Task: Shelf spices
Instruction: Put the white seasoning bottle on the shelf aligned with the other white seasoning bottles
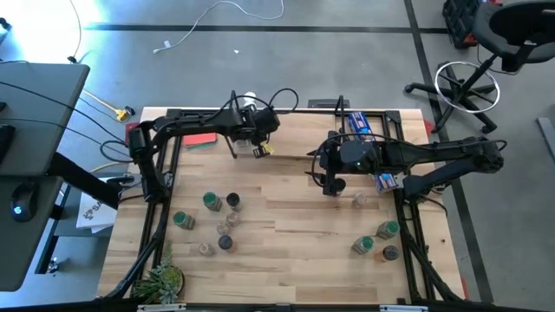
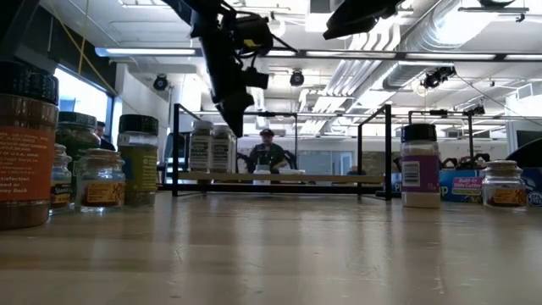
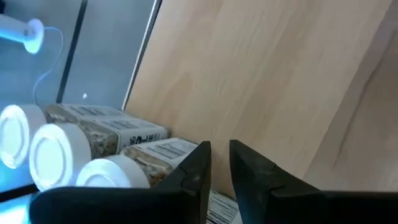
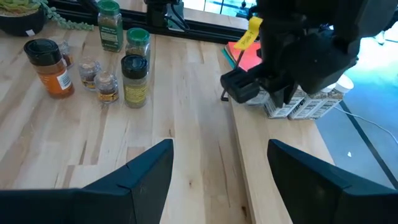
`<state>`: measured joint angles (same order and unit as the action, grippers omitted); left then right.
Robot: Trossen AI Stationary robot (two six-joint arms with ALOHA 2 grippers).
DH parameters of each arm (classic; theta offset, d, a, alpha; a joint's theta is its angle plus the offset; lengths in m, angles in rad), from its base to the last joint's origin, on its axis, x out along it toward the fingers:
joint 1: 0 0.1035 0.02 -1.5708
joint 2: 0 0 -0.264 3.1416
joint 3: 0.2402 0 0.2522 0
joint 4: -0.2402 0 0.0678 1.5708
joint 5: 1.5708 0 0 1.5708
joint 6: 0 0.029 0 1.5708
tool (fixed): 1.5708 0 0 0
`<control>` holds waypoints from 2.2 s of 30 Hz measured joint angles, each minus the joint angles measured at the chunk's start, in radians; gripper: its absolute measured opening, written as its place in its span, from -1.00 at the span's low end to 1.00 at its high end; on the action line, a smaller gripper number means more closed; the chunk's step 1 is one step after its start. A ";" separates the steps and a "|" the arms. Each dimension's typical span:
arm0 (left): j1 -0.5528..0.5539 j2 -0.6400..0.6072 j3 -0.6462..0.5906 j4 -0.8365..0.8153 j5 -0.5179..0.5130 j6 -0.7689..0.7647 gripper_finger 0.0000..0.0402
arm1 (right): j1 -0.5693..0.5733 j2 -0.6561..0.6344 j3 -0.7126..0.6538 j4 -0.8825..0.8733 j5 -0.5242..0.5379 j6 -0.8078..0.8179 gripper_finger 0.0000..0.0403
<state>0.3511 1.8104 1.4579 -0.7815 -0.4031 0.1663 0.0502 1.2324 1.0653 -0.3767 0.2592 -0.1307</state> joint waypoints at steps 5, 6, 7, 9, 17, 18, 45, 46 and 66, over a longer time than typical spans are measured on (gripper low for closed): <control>-0.065 -0.014 0.068 -0.043 -0.006 0.004 -0.74 | 0.000 0.000 0.000 -0.001 0.000 0.000 0.27; -0.077 -0.025 0.091 -0.065 -0.014 -0.002 -0.74 | 0.000 0.000 0.000 0.000 0.000 0.000 0.27; -0.089 -0.030 0.112 -0.095 -0.025 -0.007 -0.74 | 0.000 0.000 0.000 -0.001 0.000 0.000 0.27; -0.107 -0.045 0.156 -0.171 -0.052 -0.023 -0.74 | 0.000 0.000 0.000 -0.002 0.000 0.000 0.27; -0.028 -0.077 0.238 -0.465 0.000 -0.109 -0.74 | 0.000 0.000 0.000 -0.007 0.000 0.000 0.27; -0.010 -0.075 0.231 -0.466 0.003 -0.110 -0.74 | 0.000 0.000 0.000 -0.006 0.000 0.001 0.27; 0.127 -0.066 0.119 -0.356 0.164 -0.102 -0.74 | 0.000 0.000 0.000 -0.008 0.000 0.002 0.27; 0.127 -0.066 0.119 -0.354 0.168 -0.103 -0.74 | 0.000 0.000 0.000 -0.008 0.000 0.002 0.27; 0.104 -0.059 0.117 -0.266 0.137 -0.018 -0.74 | 0.000 0.000 0.000 -0.008 0.000 0.001 0.27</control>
<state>0.4552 1.7512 1.5753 -1.0479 -0.2659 0.1482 0.0505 1.2324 1.0657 -0.3847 0.2592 -0.1297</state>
